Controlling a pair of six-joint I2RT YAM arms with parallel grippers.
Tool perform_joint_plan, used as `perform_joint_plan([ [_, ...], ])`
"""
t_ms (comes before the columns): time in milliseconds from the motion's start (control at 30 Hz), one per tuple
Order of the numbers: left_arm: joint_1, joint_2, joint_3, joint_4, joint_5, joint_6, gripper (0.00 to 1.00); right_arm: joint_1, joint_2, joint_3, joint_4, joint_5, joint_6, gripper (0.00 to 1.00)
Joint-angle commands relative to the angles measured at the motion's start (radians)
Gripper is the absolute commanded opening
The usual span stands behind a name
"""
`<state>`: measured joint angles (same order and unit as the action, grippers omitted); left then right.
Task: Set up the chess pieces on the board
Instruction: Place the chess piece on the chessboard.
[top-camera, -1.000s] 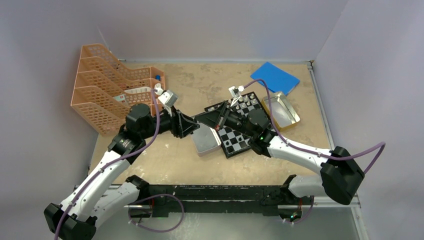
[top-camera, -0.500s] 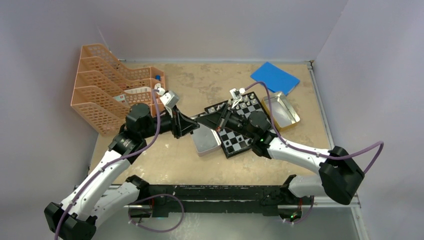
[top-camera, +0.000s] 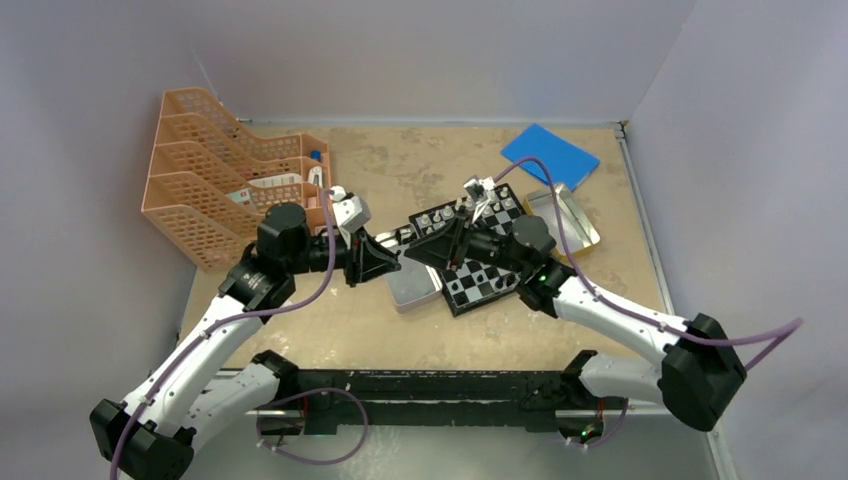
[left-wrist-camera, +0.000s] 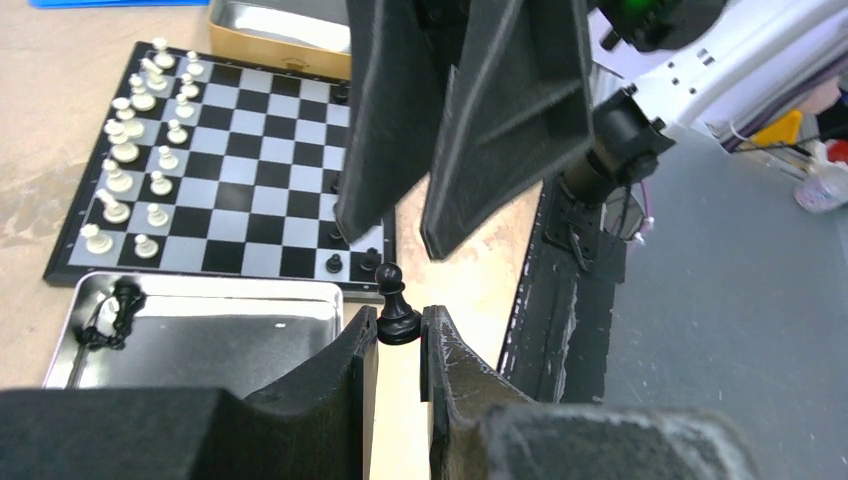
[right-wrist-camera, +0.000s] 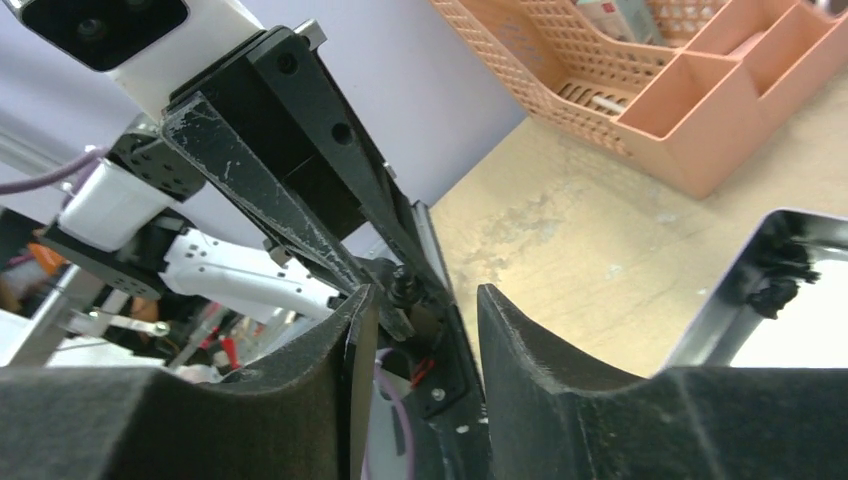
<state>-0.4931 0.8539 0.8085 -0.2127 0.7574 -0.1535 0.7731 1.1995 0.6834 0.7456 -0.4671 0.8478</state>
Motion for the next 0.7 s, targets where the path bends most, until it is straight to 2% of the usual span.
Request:
perform_joint_plan([
  [0,0.002,0.013,0.063,-0.022,0.134,0.109,0.00,-0.047,-0.072,0.074,-0.160,-0.135,-0.168,0.46],
  [100,0.002,0.022,0.069,-0.040,0.169,0.136,0.00,-0.053,-0.075,0.127,-0.285,-0.203,-0.255,0.47],
  [300,0.002,0.027,0.071,-0.053,0.202,0.169,0.00,-0.054,-0.038,0.228,-0.432,-0.294,-0.356,0.40],
  [467,0.002,0.035,0.073,-0.050,0.217,0.179,0.00,-0.054,-0.007,0.255,-0.416,-0.318,-0.352,0.39],
  [667,0.002,0.043,0.070,-0.049,0.226,0.182,0.00,-0.052,0.024,0.244,-0.379,-0.352,-0.326,0.33],
])
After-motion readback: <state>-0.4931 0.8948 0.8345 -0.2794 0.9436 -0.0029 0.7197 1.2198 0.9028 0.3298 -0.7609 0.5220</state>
